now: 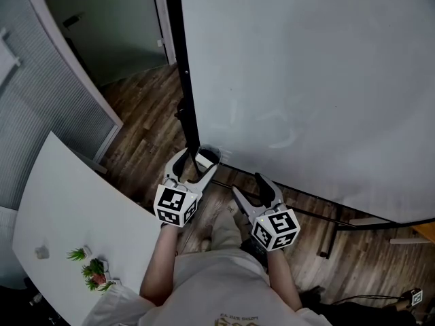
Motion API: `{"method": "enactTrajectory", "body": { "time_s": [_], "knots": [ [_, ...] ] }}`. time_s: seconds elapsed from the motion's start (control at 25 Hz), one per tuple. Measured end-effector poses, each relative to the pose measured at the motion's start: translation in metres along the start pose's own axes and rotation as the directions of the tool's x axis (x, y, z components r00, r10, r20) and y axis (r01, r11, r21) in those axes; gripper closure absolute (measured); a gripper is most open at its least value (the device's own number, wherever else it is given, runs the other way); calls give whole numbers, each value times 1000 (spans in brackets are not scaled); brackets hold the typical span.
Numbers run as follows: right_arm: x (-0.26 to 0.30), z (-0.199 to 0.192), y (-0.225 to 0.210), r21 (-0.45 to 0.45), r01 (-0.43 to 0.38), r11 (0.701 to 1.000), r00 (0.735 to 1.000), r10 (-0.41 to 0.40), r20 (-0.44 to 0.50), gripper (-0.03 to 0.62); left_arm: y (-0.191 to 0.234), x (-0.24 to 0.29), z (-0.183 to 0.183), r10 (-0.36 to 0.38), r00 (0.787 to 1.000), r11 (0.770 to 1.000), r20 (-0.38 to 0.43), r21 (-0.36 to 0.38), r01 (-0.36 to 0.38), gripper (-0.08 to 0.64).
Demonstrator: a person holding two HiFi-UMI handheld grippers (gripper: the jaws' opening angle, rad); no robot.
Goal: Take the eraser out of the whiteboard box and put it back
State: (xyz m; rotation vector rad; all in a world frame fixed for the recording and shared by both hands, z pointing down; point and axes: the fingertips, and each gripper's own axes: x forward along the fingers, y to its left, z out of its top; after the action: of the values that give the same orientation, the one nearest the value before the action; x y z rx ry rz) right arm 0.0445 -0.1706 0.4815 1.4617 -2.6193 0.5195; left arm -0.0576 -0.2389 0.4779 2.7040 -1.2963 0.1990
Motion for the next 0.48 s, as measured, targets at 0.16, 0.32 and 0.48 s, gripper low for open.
{"method": "enactTrajectory", "body": {
  "time_s": [0.16,0.32,0.48],
  "knots": [
    [1,-2,-1,4,-1,1000,1000,1,-8,278,-4,3,-2,-12,1000,1000,-10,22,13,223],
    [2,-5,-2,4,-2,1000,1000,2,-15,279,-6,6,-5,-17,1000,999,-18,38,18,233],
    [3,-5,-6,6,1,1000,1000,-1,-18,281,-6,9,-5,-17,1000,999,-17,42,18,244]
  ]
}}
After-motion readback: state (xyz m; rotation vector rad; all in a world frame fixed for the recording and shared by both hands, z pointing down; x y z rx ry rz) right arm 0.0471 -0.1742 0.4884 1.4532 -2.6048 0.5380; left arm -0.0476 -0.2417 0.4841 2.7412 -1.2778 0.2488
